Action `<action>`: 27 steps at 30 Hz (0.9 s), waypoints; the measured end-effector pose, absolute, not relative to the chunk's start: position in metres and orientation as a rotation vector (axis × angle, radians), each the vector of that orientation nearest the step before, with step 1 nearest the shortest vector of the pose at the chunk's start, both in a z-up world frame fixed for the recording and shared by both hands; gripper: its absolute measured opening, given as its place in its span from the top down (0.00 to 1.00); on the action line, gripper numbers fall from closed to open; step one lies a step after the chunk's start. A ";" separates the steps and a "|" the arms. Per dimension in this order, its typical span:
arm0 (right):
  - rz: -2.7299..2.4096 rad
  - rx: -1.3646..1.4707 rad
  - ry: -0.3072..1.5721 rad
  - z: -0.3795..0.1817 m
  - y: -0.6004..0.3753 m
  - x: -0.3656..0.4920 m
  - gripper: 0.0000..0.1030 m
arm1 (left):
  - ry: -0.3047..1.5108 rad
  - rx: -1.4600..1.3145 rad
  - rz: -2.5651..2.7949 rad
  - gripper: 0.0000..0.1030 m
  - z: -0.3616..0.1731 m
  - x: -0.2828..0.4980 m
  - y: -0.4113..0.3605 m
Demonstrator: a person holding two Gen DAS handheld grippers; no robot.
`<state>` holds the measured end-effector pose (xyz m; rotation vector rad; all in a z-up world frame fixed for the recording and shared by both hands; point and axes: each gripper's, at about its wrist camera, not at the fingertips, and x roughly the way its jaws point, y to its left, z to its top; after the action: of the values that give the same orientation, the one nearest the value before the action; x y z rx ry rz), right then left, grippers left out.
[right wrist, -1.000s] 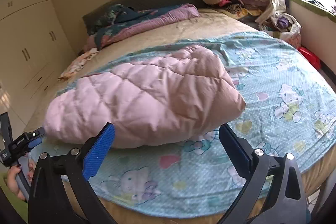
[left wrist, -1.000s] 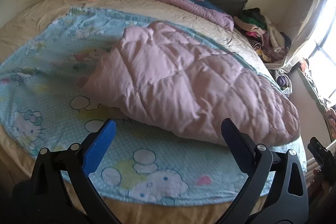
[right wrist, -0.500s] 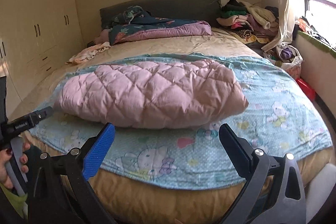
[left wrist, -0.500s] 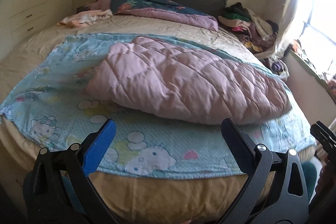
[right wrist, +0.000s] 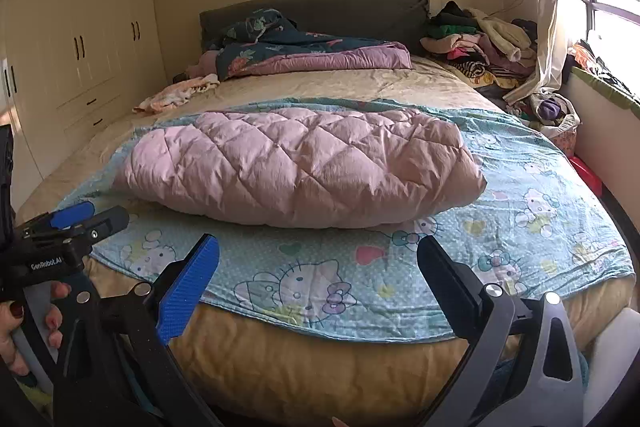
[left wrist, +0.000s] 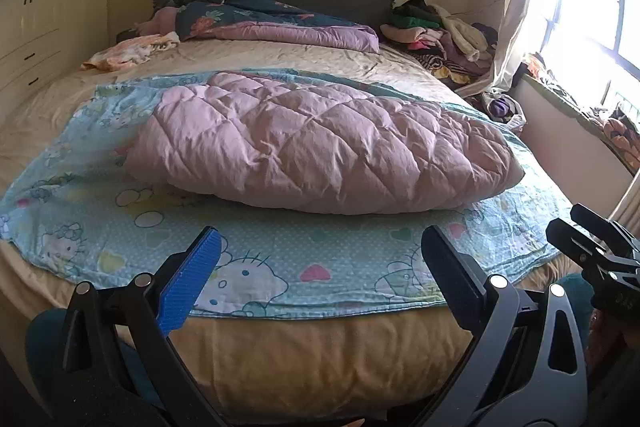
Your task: Fold large clothes
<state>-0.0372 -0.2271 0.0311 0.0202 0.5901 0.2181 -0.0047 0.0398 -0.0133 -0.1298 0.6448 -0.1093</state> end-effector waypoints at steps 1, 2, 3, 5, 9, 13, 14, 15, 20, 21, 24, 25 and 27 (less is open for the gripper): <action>0.218 0.020 0.587 0.032 -0.227 -0.037 0.04 | 0.642 -0.130 -0.111 0.09 -0.013 -0.005 0.039; 0.218 0.021 0.585 0.032 -0.227 -0.037 0.04 | 0.639 -0.129 -0.109 0.09 -0.012 -0.005 0.039; 0.217 0.024 0.582 0.033 -0.228 -0.038 0.04 | 0.638 -0.129 -0.109 0.09 -0.012 -0.006 0.039; 0.215 0.026 0.577 0.033 -0.228 -0.039 0.04 | 0.633 -0.128 -0.109 0.09 -0.010 -0.006 0.040; 0.213 0.031 0.580 0.033 -0.230 -0.038 0.04 | 0.632 -0.129 -0.108 0.09 -0.010 -0.008 0.040; 0.214 0.033 0.585 0.032 -0.230 -0.038 0.04 | 0.632 -0.130 -0.109 0.09 -0.010 -0.008 0.040; 0.215 0.032 0.585 0.032 -0.230 -0.038 0.04 | 0.634 -0.131 -0.108 0.09 -0.010 -0.008 0.040; 0.217 0.033 0.586 0.032 -0.230 -0.038 0.04 | 0.634 -0.131 -0.107 0.09 -0.010 -0.008 0.040; 0.220 0.029 0.588 0.031 -0.230 -0.038 0.04 | 0.633 -0.127 -0.109 0.09 -0.010 -0.008 0.040; 0.219 0.028 0.588 0.031 -0.229 -0.038 0.04 | 0.635 -0.129 -0.108 0.09 -0.010 -0.008 0.040; 0.223 0.030 0.588 0.031 -0.230 -0.039 0.04 | 0.632 -0.130 -0.109 0.09 -0.009 -0.009 0.041; 0.224 0.029 0.587 0.031 -0.230 -0.039 0.04 | 0.634 -0.131 -0.108 0.09 -0.010 -0.008 0.041; 0.221 0.029 0.588 0.031 -0.229 -0.039 0.04 | 0.634 -0.132 -0.108 0.09 -0.009 -0.009 0.041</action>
<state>-0.0385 -0.2290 0.0311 0.0295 0.5879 0.2214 -0.0088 0.0410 -0.0091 -0.1319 0.6339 -0.1083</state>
